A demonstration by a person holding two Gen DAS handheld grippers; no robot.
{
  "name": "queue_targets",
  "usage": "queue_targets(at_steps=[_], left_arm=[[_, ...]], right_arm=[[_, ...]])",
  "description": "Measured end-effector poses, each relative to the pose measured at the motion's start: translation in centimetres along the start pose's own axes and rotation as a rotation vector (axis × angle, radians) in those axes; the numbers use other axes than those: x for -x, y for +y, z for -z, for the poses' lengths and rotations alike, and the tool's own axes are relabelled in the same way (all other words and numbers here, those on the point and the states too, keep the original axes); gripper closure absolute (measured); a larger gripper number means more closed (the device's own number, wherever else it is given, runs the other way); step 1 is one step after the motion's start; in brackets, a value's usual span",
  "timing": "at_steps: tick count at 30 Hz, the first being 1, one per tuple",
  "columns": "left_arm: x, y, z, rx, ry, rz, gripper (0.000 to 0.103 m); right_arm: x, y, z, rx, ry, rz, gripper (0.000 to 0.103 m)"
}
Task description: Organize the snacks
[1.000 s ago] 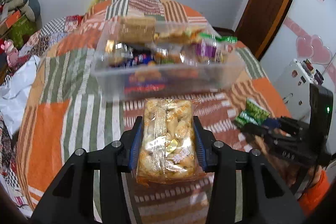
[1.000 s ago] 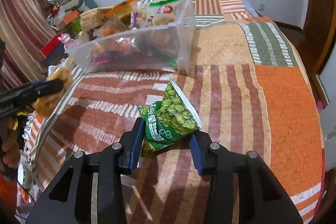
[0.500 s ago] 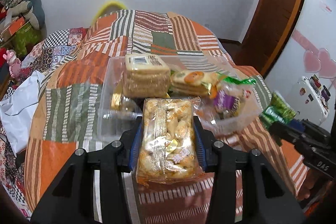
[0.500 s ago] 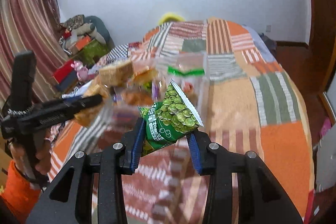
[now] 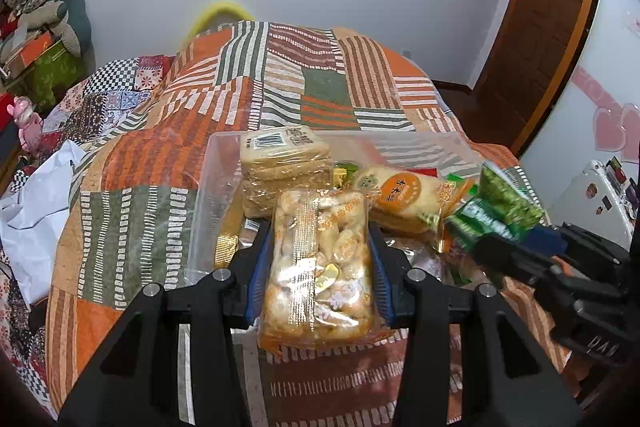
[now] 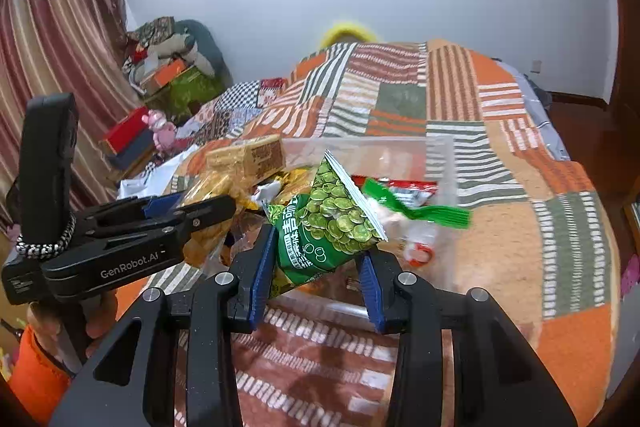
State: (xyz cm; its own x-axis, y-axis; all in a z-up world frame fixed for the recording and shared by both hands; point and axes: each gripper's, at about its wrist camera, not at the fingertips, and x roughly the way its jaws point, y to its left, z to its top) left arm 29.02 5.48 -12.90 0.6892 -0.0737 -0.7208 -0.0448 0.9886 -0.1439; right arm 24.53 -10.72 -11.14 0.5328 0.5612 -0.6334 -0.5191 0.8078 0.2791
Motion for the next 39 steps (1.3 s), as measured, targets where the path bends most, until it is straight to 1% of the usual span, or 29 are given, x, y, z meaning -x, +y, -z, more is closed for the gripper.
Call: queue_targets(at_steps=[4,8,9,11,14,21,27,31,33,37,39], left_arm=[[-0.2,0.1,0.4,-0.015,-0.004,-0.001,0.058],[-0.2,-0.5,0.6,-0.056,-0.004,-0.024,0.058],[-0.2,-0.6,0.7,-0.06,-0.002,-0.025,0.056],[0.2,-0.7,0.7,-0.058,-0.003,-0.019,0.051],[1.0,-0.7,0.5,-0.05,-0.019,-0.006,0.049],[4.5,-0.8,-0.3,-0.043,-0.085,0.001,0.048],[8.9,-1.5,-0.6,-0.039,-0.175,0.017,0.048],[12.2,-2.1,0.1,-0.045,-0.248,0.019,0.048],[13.9,-2.5,0.6,-0.049,-0.285,0.018,0.041],[17.7,-3.5,1.9,-0.059,-0.394,-0.008,0.03],[19.3,-3.8,2.4,-0.055,-0.435,-0.005,0.023]], right_arm=[[-0.4,-0.1,0.4,0.024,0.015,0.027,0.065],[-0.6,-0.5,0.7,0.022,0.051,0.041,0.063],[-0.4,-0.4,0.7,0.025,0.055,0.042,0.062],[0.0,-0.4,0.7,0.029,0.056,0.05,0.056],[1.0,-0.3,0.4,0.037,0.029,0.064,0.051],[4.0,-0.5,-0.8,0.025,-0.051,0.072,0.049],[7.4,0.5,-1.6,0.036,-0.13,0.078,0.049],[9.8,1.1,-1.1,0.031,-0.181,0.09,0.046],[11.4,1.8,-0.8,0.044,-0.22,0.108,0.044],[14.1,2.9,-0.2,0.053,-0.284,0.12,0.031],[15.4,3.4,0.0,0.053,-0.315,0.124,0.026]])
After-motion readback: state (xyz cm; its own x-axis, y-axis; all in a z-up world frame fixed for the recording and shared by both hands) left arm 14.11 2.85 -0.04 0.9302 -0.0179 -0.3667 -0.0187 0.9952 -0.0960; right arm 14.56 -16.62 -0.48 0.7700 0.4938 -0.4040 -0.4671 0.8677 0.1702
